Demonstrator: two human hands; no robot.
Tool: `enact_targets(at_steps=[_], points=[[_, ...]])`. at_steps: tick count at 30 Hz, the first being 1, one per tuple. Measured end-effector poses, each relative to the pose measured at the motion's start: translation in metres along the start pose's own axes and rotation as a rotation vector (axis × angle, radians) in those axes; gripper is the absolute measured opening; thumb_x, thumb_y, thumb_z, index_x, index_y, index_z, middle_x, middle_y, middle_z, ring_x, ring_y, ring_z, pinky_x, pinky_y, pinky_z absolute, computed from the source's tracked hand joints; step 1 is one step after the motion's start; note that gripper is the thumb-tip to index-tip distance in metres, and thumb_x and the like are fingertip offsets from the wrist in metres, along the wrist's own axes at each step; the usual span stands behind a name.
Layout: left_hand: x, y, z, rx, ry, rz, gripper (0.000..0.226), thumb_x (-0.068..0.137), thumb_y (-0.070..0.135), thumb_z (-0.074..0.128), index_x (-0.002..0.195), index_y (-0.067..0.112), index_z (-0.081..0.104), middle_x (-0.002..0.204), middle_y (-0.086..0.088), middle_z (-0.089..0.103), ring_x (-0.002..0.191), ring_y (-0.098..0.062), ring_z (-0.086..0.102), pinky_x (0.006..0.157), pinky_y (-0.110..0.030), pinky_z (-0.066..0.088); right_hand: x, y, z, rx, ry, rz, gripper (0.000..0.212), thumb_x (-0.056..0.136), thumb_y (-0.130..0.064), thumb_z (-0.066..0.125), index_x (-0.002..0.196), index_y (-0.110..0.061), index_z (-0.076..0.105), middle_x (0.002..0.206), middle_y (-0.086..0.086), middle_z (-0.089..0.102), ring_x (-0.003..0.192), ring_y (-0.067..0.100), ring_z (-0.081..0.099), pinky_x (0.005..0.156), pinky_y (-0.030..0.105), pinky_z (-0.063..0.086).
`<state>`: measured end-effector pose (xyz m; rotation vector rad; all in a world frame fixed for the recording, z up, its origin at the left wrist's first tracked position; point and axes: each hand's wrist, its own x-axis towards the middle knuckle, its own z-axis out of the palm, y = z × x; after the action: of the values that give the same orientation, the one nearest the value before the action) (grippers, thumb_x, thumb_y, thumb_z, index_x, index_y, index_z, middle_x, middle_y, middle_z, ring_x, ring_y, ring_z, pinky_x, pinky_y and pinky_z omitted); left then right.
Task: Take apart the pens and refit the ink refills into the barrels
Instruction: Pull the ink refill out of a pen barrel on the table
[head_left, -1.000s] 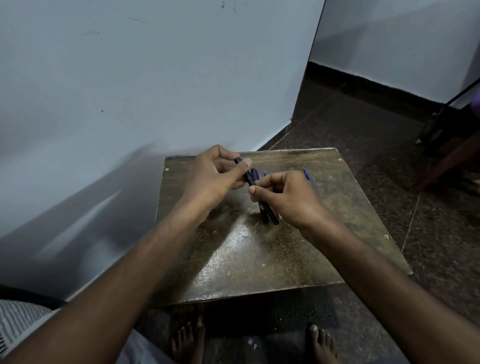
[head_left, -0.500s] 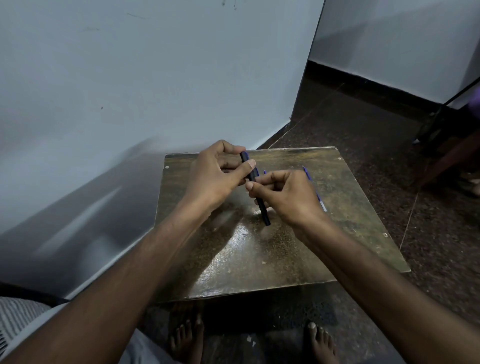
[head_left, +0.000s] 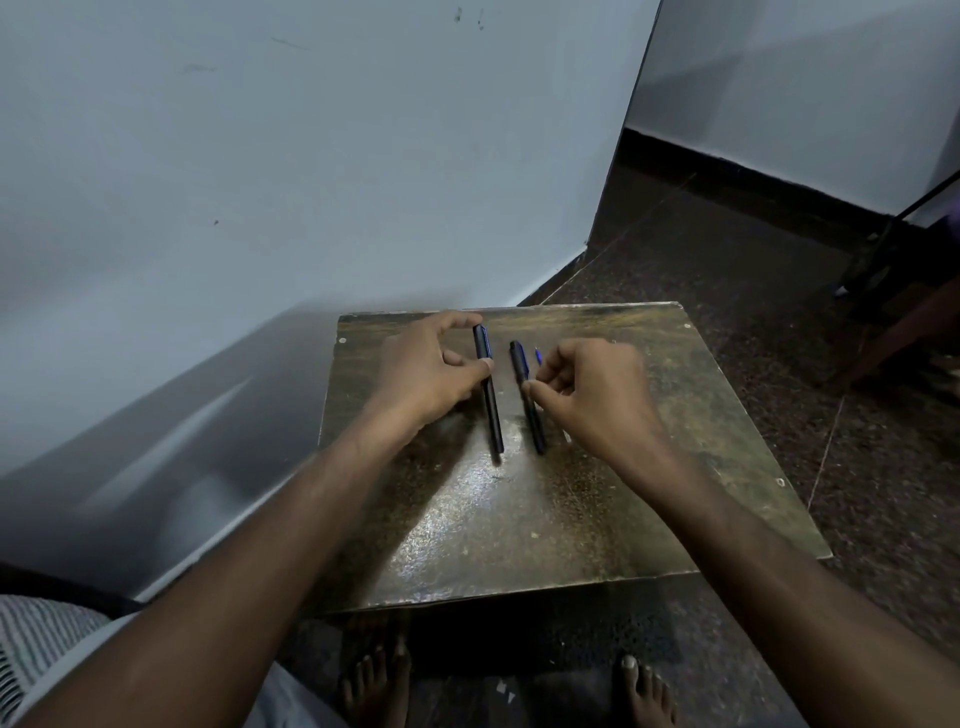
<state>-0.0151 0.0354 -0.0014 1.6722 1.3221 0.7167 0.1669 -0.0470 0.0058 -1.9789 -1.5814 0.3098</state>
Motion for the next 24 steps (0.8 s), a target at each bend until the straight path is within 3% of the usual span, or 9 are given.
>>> enact_targets(at_steps=[4,7,15,18,21,24], points=[[0.002,-0.003,0.008,0.023,-0.026,-0.026,0.057,0.088,0.021,0.092,0.138,0.033,0.071,0.079,0.005,0.084,0.070,-0.005,0.082,0.082,-0.036,0.070,0.001,0.001,0.008,-0.059,-0.071,0.054,0.019,0.088,-0.030,0.091,0.087,-0.015,0.078,0.077,0.002,0.077,0.073,0.016,0.074,0.073,0.035,0.064],[0.004,-0.005,0.011,0.064,-0.043,-0.028,0.058,0.087,0.021,0.093,0.139,0.034,0.070,0.079,0.007,0.084,0.069,-0.002,0.081,0.079,-0.035,0.070,0.004,-0.003,0.012,-0.090,-0.087,0.071,0.017,0.090,-0.028,0.087,0.089,-0.012,0.081,0.080,0.007,0.079,0.077,0.021,0.077,0.075,0.036,0.065],[0.005,-0.002,0.017,0.040,-0.060,-0.049,0.057,0.086,0.021,0.093,0.137,0.033,0.071,0.077,0.009,0.084,0.071,-0.003,0.082,0.084,-0.035,0.070,0.005,-0.008,0.006,-0.089,-0.067,0.094,0.021,0.080,-0.021,0.082,0.069,-0.003,0.079,0.064,0.016,0.077,0.065,0.029,0.077,0.065,0.043,0.065],[0.004,0.007,0.025,0.019,-0.080,-0.059,0.058,0.086,0.019,0.093,0.138,0.029,0.071,0.080,0.007,0.085,0.073,-0.004,0.082,0.083,-0.033,0.069,0.008,0.003,-0.012,-0.056,0.022,0.128,0.022,0.074,-0.023,0.087,0.061,-0.010,0.075,0.055,0.005,0.073,0.054,0.012,0.074,0.056,0.031,0.063],[0.003,0.012,0.033,0.052,-0.078,-0.049,0.059,0.087,0.020,0.092,0.140,0.027,0.070,0.086,0.005,0.085,0.077,-0.006,0.083,0.082,-0.034,0.070,0.006,0.018,-0.025,-0.023,0.067,0.161,0.022,0.074,-0.019,0.087,0.058,-0.016,0.073,0.047,-0.004,0.068,0.046,-0.004,0.068,0.040,0.009,0.047],[0.004,0.014,0.037,0.059,-0.065,-0.058,0.058,0.087,0.019,0.092,0.140,0.024,0.070,0.091,0.005,0.084,0.080,-0.009,0.083,0.076,-0.036,0.071,0.000,0.025,-0.029,-0.011,0.060,0.186,0.019,0.074,-0.018,0.089,0.062,-0.015,0.074,0.049,-0.006,0.068,0.046,-0.007,0.066,0.039,0.006,0.042]])
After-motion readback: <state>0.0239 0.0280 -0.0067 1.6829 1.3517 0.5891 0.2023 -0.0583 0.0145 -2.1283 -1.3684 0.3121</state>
